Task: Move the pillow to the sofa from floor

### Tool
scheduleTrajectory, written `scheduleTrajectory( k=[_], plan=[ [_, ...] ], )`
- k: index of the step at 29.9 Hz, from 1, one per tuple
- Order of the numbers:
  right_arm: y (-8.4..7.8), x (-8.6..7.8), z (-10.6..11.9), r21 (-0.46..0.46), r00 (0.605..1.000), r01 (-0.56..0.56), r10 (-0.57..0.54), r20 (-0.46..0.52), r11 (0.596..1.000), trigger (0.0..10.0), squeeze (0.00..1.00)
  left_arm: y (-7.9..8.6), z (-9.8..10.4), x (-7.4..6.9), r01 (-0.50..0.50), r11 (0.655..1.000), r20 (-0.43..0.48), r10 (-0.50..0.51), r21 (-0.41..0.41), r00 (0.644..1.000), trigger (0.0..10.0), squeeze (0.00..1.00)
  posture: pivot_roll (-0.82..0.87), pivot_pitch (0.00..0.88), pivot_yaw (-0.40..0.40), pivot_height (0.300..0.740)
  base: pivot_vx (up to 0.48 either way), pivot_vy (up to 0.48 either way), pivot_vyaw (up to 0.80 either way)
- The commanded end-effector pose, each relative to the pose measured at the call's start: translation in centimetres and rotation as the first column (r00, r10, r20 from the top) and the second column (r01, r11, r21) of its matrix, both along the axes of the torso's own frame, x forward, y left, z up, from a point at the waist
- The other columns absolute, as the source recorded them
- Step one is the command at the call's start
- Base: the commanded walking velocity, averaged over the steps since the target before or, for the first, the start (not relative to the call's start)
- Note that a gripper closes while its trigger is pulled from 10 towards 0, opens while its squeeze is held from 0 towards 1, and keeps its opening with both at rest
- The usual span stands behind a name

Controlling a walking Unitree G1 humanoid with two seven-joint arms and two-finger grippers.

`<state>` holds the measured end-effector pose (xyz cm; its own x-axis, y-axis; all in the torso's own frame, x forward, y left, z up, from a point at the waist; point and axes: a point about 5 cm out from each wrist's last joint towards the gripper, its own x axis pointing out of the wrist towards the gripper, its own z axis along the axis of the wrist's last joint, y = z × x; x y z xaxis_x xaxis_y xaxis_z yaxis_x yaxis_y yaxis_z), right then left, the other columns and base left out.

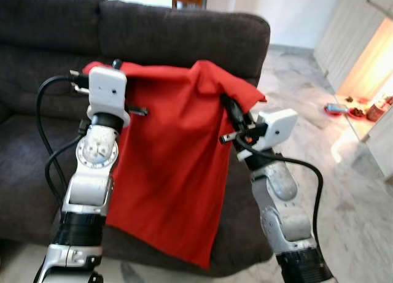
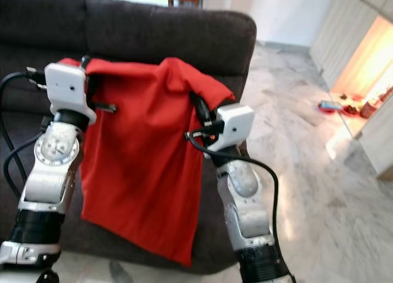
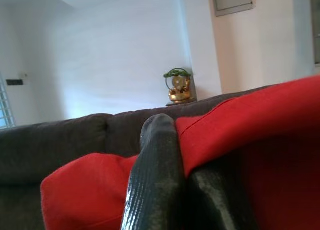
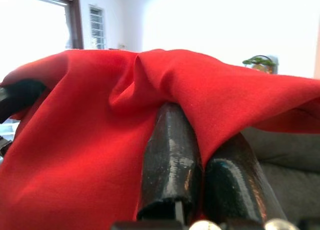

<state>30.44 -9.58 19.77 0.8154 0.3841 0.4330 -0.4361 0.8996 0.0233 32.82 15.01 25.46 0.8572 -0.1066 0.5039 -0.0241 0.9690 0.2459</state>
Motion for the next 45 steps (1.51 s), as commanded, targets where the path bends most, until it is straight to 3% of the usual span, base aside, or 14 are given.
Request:
scheduleTrajectory(
  k=[1,14,23,26,27,28,34,41,45],
  plan=[
    [0.0,-0.2,0.9,-0.003,0.999,-0.008,0.008,0.033,1.0,10.0,0.0,-0.9,2.5,-0.8,0.035,0.999,0.119,-0.037,0.018,0.992,10.0,0.0,0.07,0.0,-0.074,0.74,0.352,0.0,0.76],
    [0.3,-0.2,0.5,-0.005,0.999,-0.038,0.038,0.012,0.999,10.0,0.0,-0.8,1.9,-0.7,0.032,0.999,0.096,-0.034,0.016,0.995,10.0,0.0,0.07,0.0,-0.078,0.74,0.33,0.0,0.06],
    [0.5,0.3,-0.1,-0.051,0.999,-0.031,0.031,-0.013,0.998,10.0,0.0,-1.4,-1.4,-0.2,0.113,0.99,-0.074,-0.108,0.078,0.991,10.0,0.0,0.08,0.0,-0.084,0.74,0.027,0.0,0.0],
    [0.8,0.4,-1.0,-0.131,0.999,-0.034,0.028,-0.047,0.991,10.0,0.0,-1.9,-3.4,-0.3,0.196,0.974,-0.195,-0.171,0.118,0.966,10.0,0.0,0.08,0.0,-0.085,0.74,0.0,0.0,0.0],
    [0.8,0.4,-1.0,-0.131,0.999,-0.034,0.028,-0.047,0.991,10.0,0.0,-1.9,-3.4,-0.3,0.196,0.974,-0.195,-0.171,0.118,0.966,10.0,0.0,0.08,0.0,-0.085,0.74,0.0,0.0,0.0],
    [1.1,0.4,-1.4,-0.149,0.997,-0.053,0.045,-0.062,0.987,10.0,0.0,-2.0,-4.7,-0.7,0.249,0.957,-0.254,-0.206,0.15,0.945,10.0,0.0,0.08,0.0,-0.086,0.74,0.0,0.0,0.0],
    [2.6,0.2,-3.3,-0.293,0.99,-0.113,0.081,-0.118,0.95,10.0,0.0,-0.4,-7.7,-1.4,0.249,0.945,-0.373,-0.157,0.213,0.915,10.0,0.0,0.08,0.0,-0.088,0.74,0.0,0.0,0.0],
    [4.3,-0.6,-3.9,-0.294,0.978,-0.189,0.152,-0.145,0.937,10.0,0.0,0.5,-9.6,-2.0,0.315,0.906,-0.493,-0.145,0.282,0.858,10.0,0.0,0.09,0.0,-0.096,0.74,0.0,0.0,0.0],
    [4.7,-0.8,-4.1,-0.292,0.974,-0.204,0.164,-0.155,0.935,10.0,0.0,0.6,-9.9,-2.0,0.29,0.911,-0.498,-0.113,0.293,0.859,10.0,0.0,0.09,0.0,-0.096,0.74,0.0,0.0,0.0]
  ],
)
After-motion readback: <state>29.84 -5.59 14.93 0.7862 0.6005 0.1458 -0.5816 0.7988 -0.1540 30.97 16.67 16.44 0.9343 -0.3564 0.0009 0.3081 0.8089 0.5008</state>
